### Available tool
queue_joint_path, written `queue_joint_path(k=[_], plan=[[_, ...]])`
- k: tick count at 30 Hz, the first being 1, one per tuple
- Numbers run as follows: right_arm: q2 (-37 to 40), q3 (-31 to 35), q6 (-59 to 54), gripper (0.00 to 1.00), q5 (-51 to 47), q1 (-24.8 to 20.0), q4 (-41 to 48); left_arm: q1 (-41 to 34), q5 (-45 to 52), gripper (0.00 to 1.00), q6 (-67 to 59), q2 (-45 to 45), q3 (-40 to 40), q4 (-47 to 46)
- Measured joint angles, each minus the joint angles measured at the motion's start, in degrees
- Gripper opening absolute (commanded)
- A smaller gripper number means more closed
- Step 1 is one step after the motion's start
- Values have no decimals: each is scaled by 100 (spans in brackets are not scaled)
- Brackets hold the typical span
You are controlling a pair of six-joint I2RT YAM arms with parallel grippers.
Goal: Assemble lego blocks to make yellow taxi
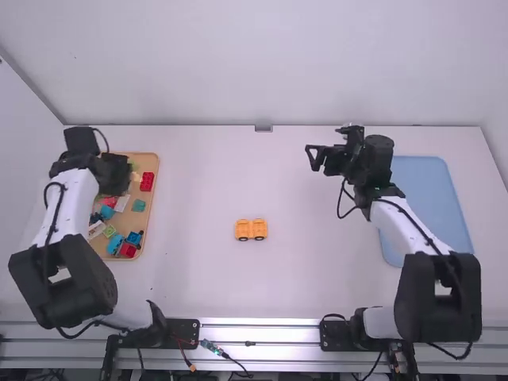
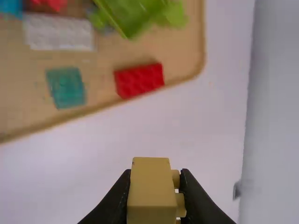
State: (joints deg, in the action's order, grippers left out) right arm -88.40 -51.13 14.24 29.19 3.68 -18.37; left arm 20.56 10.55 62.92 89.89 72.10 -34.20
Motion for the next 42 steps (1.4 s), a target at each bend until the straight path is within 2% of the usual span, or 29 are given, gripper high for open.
queue_joint_path(k=[4,12,19,23,27,33,39,42], plan=[[-367,0,337,98,501,245,-470,-693,2,2,0,-79,0,216],[-437,0,966,99,863,966,-857,-1746,-22,2,-111,-205,0,780],[-439,0,1220,98,970,1591,-1204,-2323,-28,2,-76,-205,0,1078],[-439,0,1246,99,1049,1794,-1300,-2498,-33,2,7,-208,0,1154],[-439,15,1252,99,1193,1836,-1600,-2627,-31,2,116,-208,0,1141],[-439,385,1309,99,1569,1663,-2756,-2896,-153,2,199,-273,-17,1167],[-439,831,1499,99,1698,1290,-3204,-3453,-852,2,457,-1075,-483,1335],[-439,841,1539,99,1777,1261,-3209,-3652,-1134,4,634,-1467,-780,1593]])
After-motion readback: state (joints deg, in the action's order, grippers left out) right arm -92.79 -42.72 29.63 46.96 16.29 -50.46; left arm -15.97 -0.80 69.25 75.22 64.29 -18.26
